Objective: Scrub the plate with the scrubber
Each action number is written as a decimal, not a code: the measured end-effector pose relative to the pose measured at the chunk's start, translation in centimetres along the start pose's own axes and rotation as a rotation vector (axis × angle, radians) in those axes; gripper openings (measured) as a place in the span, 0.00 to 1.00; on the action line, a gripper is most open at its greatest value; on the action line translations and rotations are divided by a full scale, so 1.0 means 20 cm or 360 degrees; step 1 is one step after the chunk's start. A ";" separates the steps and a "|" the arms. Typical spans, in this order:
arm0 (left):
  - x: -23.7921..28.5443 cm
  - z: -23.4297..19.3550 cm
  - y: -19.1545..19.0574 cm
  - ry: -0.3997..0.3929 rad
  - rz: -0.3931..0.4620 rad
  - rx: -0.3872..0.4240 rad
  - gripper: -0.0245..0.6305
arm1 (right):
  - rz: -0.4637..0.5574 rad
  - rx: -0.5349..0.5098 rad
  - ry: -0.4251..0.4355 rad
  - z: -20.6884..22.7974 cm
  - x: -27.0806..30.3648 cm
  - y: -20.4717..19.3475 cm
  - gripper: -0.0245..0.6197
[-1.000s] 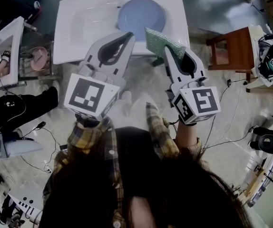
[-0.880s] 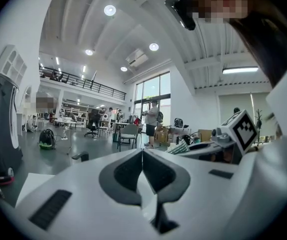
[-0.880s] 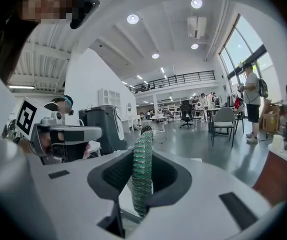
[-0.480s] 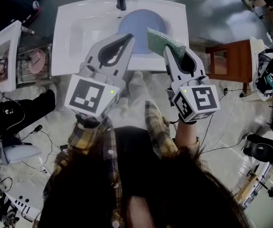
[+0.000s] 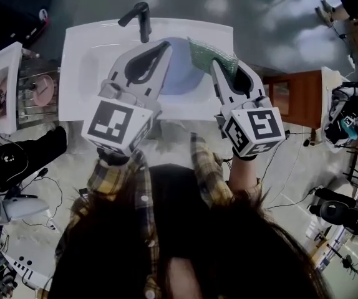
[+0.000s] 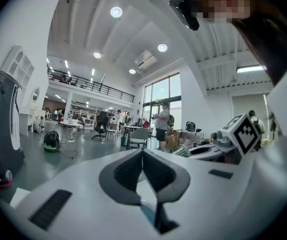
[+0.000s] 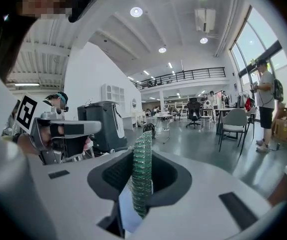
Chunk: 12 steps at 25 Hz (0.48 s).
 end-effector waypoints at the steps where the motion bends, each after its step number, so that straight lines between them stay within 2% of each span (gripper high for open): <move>1: 0.03 -0.01 0.01 0.0004 0.0004 0.0001 0.06 | -0.0003 -0.0005 0.0006 0.03 0.02 0.02 0.19; 12: 0.26 -0.08 -0.03 0.0082 -0.0008 -0.0037 0.06 | -0.0064 -0.0064 0.0100 0.20 0.21 0.10 0.19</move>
Point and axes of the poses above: the fingertips, and each gripper's own axes: x forward along the fingers, z to its right, y out of its top, the point moved 9 cm from there along -x, backward along the fingers, and after that the axes turned 12 degrees about x, right-handed, at the moved point
